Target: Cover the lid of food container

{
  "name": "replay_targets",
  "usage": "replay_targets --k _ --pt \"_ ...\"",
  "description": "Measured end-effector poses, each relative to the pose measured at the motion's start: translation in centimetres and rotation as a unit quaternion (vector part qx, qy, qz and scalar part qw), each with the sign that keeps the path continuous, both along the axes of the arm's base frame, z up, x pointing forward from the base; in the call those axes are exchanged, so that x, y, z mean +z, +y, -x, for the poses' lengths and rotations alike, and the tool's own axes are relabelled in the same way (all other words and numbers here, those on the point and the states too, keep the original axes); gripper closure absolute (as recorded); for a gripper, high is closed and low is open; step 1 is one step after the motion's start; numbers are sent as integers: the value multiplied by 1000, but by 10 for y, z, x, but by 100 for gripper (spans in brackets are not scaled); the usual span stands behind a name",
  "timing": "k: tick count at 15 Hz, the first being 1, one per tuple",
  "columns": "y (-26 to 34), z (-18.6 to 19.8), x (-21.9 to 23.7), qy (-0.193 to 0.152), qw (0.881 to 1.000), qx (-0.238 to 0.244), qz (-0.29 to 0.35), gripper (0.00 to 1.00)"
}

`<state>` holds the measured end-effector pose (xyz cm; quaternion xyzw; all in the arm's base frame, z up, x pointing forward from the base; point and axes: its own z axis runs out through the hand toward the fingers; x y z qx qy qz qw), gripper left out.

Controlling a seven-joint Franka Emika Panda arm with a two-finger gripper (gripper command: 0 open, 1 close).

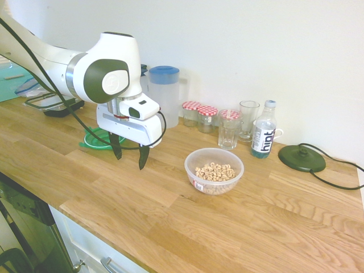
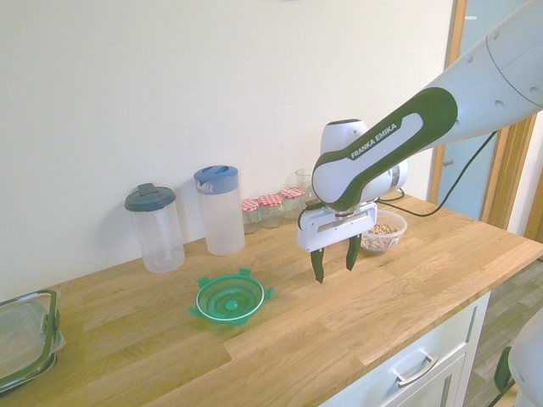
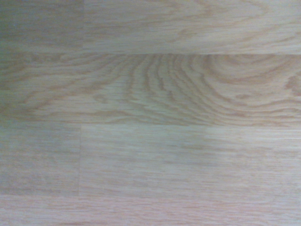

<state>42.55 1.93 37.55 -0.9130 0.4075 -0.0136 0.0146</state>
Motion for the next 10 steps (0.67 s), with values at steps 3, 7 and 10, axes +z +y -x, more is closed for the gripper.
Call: replay_targets --k 3,7,10 --pt "5 -4 5 -10 1000 -5 -22 0" --pt "28 -19 29 -40 987 16 -153 0" --pt "29 -34 21 -42 966 34 -251 0"
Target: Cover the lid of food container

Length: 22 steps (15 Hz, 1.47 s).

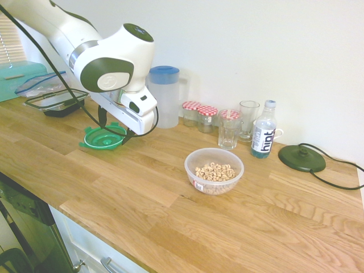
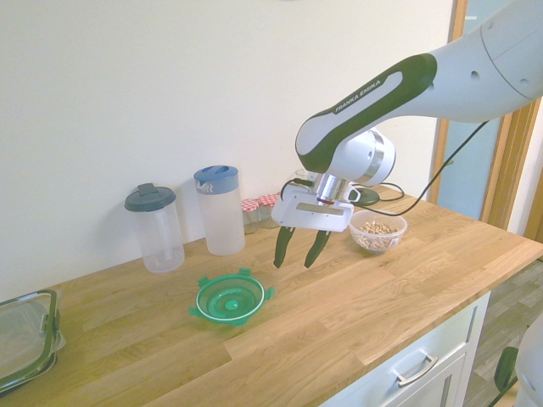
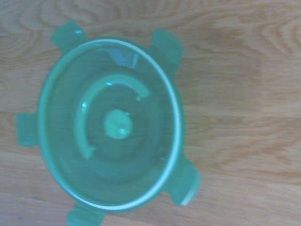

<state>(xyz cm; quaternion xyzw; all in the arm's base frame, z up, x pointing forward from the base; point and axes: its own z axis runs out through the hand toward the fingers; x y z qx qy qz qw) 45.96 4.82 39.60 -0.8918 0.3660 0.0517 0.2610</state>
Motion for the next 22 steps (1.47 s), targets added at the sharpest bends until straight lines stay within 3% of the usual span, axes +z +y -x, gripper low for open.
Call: replay_targets --k 3,13,14,22 --pt "-4 -20 -34 2 997 17 -72 0" --pt "11 -64 -97 1 988 3 -155 0" --pt "13 -69 -97 1 987 1 -163 100" --pt "31 -76 -111 11 979 -10 -201 100"
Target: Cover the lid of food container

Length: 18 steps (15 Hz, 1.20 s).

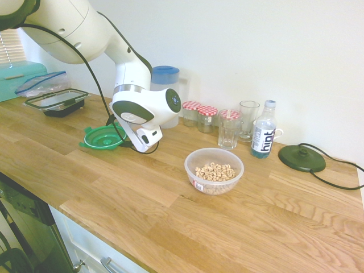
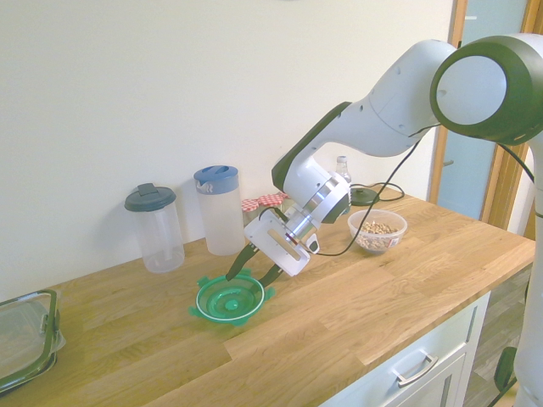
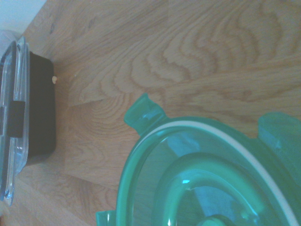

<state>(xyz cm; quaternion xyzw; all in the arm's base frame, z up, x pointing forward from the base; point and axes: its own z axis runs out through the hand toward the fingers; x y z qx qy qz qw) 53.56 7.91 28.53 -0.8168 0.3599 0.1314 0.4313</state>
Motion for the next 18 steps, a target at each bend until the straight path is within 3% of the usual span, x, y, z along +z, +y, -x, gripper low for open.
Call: replay_targets --k 18 --pt "-6 -1 -10 8 1000 4 -1 100"
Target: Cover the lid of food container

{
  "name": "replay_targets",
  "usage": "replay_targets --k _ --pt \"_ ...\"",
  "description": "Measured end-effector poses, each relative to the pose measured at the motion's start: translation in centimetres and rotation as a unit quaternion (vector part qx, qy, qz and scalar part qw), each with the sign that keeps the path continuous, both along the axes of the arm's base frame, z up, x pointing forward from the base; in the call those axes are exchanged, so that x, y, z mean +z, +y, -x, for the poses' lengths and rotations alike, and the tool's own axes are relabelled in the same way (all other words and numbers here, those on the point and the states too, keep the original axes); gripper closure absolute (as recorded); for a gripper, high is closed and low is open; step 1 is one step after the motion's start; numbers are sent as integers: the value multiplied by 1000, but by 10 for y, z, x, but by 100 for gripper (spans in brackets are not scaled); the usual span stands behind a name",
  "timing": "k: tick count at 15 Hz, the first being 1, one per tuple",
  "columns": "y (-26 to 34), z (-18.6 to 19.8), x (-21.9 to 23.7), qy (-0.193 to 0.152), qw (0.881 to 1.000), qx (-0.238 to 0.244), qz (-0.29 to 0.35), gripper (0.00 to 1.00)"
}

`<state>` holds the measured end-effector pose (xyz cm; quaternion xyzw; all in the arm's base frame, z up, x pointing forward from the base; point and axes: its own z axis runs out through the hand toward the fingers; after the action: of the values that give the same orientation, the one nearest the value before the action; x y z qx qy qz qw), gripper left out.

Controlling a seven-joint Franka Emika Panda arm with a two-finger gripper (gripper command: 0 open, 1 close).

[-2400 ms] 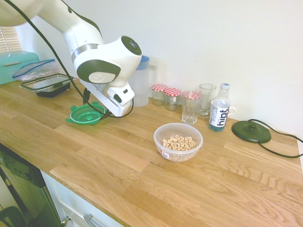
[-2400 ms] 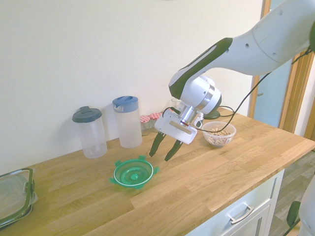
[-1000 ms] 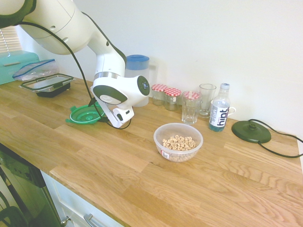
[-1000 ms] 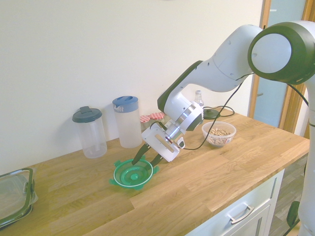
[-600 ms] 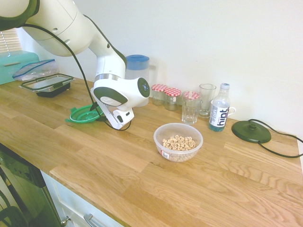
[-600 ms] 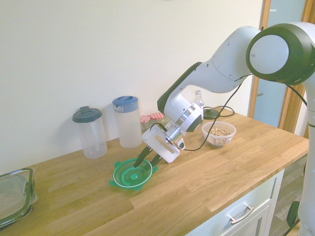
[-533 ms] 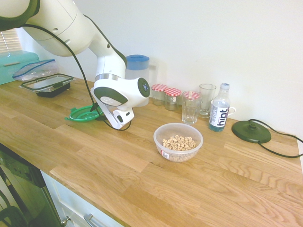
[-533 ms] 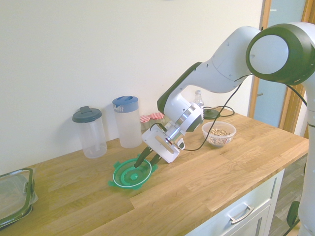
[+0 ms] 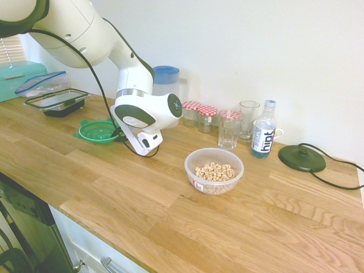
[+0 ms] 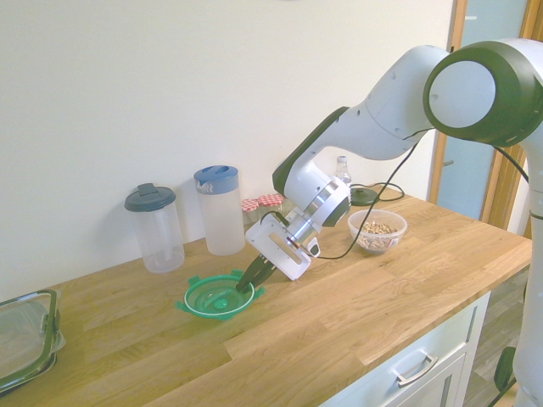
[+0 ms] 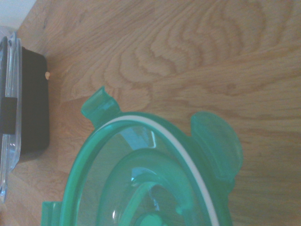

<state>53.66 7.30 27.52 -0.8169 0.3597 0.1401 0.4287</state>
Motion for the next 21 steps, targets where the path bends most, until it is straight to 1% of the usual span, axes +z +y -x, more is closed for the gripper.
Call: replay_targets --k 4,5,7,8,10,11,13,15,16,18,21 --pt "-8 -2 2 1 1000 4 13 100" --pt "-9 -5 11 -2 1000 9 21 100" --pt "-11 -11 51 -13 998 25 56 100" --pt "-12 -11 78 -16 995 35 87 100" --pt "-14 -2 134 -16 986 48 160 100" --pt "-18 5 160 -12 979 51 197 100" --pt "-40 20 216 3 961 55 272 100" --pt "-64 38 267 18 937 57 344 100" --pt "-73 47 285 23 923 59 379 100" --pt "-92 55 308 27 892 62 447 100" --pt "-122 55 341 28 838 55 542 100"
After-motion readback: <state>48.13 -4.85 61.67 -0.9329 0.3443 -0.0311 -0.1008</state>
